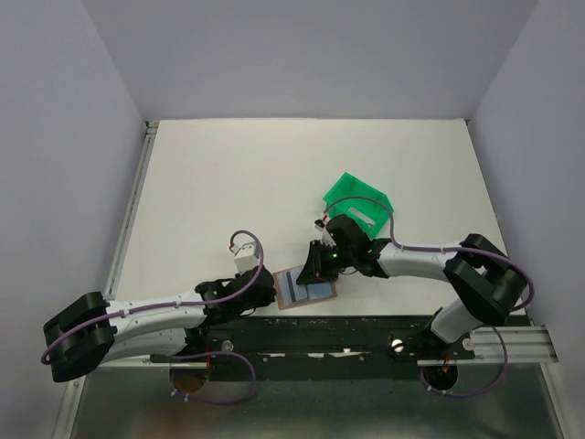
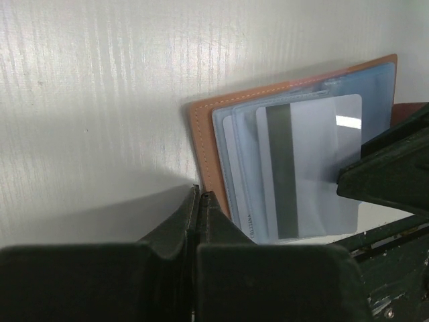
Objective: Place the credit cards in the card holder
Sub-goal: Insert the credit card into the card holder.
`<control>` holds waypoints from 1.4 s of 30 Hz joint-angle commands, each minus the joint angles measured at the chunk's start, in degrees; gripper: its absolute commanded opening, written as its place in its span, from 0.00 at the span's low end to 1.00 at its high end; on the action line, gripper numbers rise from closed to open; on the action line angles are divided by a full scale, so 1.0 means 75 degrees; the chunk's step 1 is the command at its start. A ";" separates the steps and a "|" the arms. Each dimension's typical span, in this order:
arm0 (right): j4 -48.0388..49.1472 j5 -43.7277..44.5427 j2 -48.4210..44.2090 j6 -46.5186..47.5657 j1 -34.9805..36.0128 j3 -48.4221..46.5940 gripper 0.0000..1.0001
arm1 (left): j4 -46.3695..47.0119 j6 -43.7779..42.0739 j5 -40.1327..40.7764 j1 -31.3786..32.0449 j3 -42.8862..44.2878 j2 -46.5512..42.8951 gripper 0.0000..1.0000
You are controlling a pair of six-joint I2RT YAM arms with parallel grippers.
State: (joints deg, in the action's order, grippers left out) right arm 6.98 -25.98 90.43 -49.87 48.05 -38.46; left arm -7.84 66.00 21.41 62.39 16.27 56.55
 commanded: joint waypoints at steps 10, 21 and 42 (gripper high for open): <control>-0.1797 0.0814 -0.0140 0.0625 0.0144 -0.0720 0.36 | -0.0162 0.0024 -0.0159 0.0060 -0.0166 -0.0076 0.00; -0.2781 0.1248 0.0293 0.0977 0.0366 -0.1352 0.37 | -0.0139 -0.0034 -0.0159 0.0048 -0.0107 -0.0029 0.00; -0.2009 0.0920 0.0681 0.1047 0.0730 -0.1541 0.34 | -0.0115 -0.0046 -0.0183 0.0048 -0.0130 -0.0005 0.00</control>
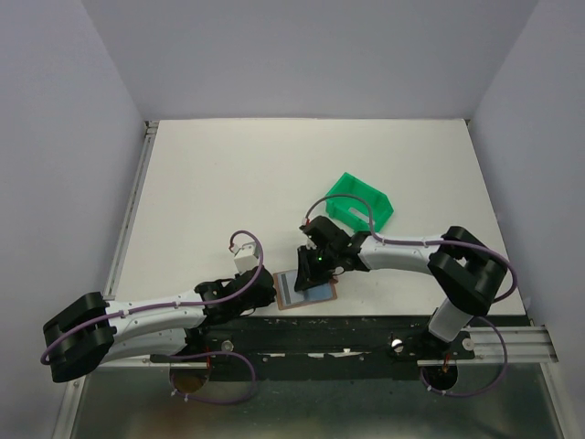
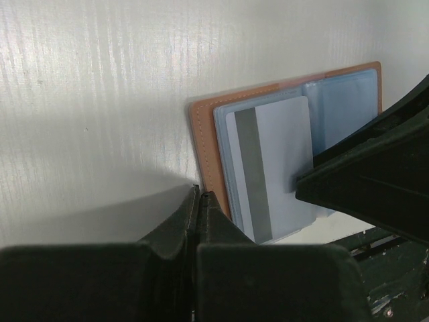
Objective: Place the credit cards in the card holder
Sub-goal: Insert the credit card into the card holder.
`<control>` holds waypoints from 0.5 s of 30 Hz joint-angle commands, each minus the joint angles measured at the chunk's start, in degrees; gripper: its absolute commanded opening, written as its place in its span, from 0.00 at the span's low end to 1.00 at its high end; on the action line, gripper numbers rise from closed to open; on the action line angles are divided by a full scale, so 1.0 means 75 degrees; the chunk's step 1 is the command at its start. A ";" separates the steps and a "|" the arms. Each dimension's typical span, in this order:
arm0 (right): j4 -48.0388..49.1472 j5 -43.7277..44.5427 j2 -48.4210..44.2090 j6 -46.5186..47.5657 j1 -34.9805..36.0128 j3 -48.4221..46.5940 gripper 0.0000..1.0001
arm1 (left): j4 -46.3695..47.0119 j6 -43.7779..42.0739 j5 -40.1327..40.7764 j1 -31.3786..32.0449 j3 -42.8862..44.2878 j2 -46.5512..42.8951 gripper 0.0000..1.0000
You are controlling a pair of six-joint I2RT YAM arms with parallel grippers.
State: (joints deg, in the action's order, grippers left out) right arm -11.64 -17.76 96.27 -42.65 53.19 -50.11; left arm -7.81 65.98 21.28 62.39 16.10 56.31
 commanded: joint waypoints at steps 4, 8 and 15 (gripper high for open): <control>-0.0041 0.0339 -0.0401 0.0261 0.0045 -0.0010 0.39 | -0.0118 -0.0019 -0.0165 0.0048 -0.0142 -0.0044 0.00; -0.0697 0.0808 -0.0578 0.0378 0.0057 -0.0162 0.40 | -0.0153 -0.0019 -0.0153 0.0048 -0.0178 -0.0091 0.00; -0.0933 0.0903 -0.0485 0.0367 0.0045 -0.0245 0.40 | -0.0153 0.0016 -0.0153 0.0048 -0.0189 -0.0102 0.00</control>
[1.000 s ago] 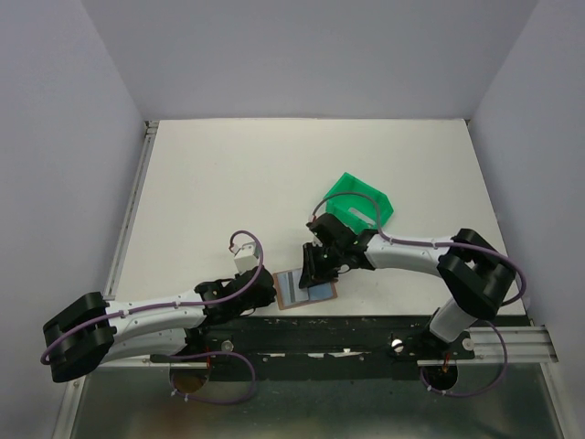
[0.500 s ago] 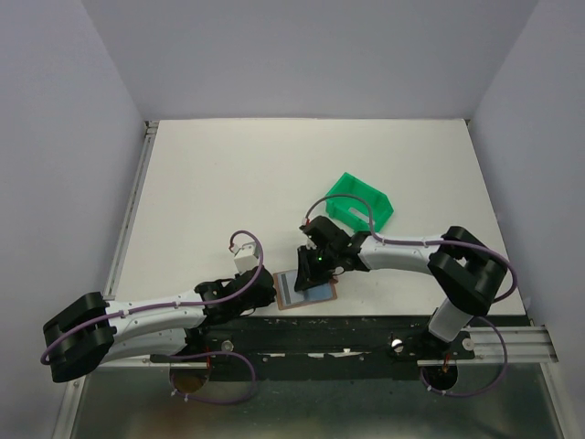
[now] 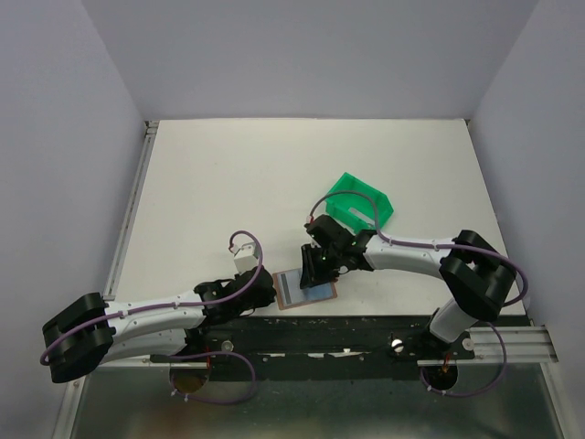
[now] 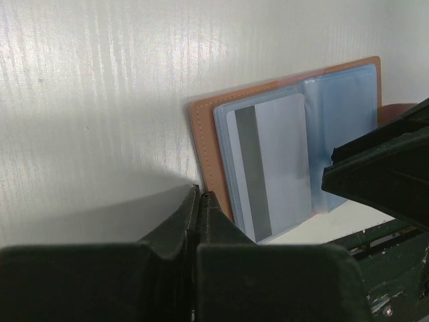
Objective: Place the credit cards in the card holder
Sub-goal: Insert the credit card into the card holder.
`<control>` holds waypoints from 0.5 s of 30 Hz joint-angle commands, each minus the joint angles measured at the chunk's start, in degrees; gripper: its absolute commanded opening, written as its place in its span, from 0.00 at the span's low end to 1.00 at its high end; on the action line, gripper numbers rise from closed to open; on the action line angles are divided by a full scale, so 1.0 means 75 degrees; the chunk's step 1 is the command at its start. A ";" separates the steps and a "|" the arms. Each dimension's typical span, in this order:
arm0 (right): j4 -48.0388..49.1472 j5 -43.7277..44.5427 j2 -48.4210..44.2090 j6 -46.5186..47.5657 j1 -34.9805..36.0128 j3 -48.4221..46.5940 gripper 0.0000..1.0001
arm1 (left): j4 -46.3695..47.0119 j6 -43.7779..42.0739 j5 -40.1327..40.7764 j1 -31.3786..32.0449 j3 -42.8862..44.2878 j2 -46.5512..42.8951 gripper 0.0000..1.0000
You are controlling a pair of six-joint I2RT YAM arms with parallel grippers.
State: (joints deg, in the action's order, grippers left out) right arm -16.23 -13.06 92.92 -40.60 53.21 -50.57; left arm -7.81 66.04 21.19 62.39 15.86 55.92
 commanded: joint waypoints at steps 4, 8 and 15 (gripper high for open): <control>-0.0145 0.0160 0.0055 0.0070 0.0054 -0.0207 0.33 | -0.0165 0.0007 -0.0142 0.0048 -0.0157 -0.0050 0.00; -0.0016 0.0066 0.0172 0.0069 0.0042 -0.0207 0.30 | -0.0165 0.0007 -0.0142 0.0048 -0.0169 -0.0062 0.00; 0.0113 -0.0145 0.0488 0.0058 0.0042 -0.0301 0.30 | -0.0165 0.0007 -0.0153 0.0048 -0.0181 -0.0062 0.00</control>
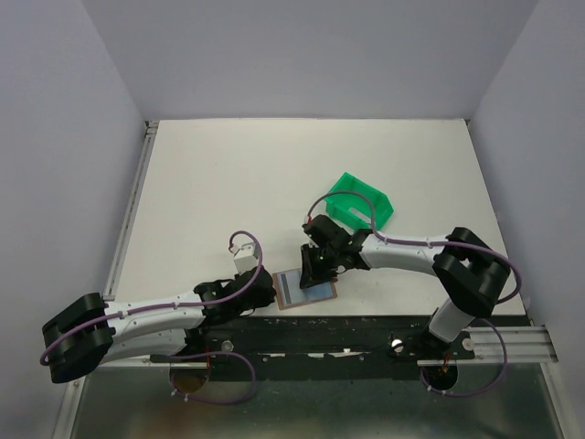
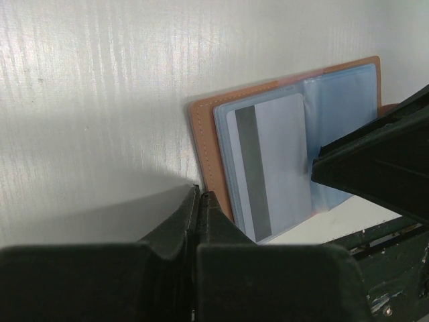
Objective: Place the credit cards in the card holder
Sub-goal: Insert the credit card into the card holder, then close the card holder at the corner of the board.
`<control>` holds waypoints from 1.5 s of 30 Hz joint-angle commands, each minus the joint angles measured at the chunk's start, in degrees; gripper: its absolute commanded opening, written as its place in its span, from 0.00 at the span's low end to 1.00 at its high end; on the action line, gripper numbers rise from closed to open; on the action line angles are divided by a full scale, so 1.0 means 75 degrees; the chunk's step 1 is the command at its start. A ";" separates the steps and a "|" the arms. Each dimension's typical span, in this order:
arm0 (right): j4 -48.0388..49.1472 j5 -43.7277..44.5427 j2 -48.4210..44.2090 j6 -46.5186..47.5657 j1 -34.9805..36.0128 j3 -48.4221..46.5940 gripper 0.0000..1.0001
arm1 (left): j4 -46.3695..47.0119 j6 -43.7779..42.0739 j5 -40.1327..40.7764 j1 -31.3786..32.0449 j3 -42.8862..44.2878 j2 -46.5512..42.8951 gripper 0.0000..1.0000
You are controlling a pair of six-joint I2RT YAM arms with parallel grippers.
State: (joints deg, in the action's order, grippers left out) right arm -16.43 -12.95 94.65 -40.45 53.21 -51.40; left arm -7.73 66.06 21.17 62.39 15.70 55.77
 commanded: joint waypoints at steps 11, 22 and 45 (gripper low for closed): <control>0.0771 -0.0710 0.0446 -0.0056 0.0054 -0.0132 0.29 | -0.0118 -0.0008 -0.0162 0.0037 -0.0149 0.0006 0.00; 0.0973 -0.0631 -0.0021 0.0013 0.0042 0.0126 0.29 | -0.0106 -0.0043 -0.0174 0.0048 -0.0102 0.0053 0.00; -0.2662 0.3250 -0.1101 0.0752 0.0054 -0.0307 0.51 | -0.0118 -0.0113 -0.0174 0.0048 -0.0020 0.0076 0.00</control>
State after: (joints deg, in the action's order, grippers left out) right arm -33.69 7.25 85.08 -35.00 53.19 -53.52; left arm -7.44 65.84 21.02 62.39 15.68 55.83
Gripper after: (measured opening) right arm 0.508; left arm 0.023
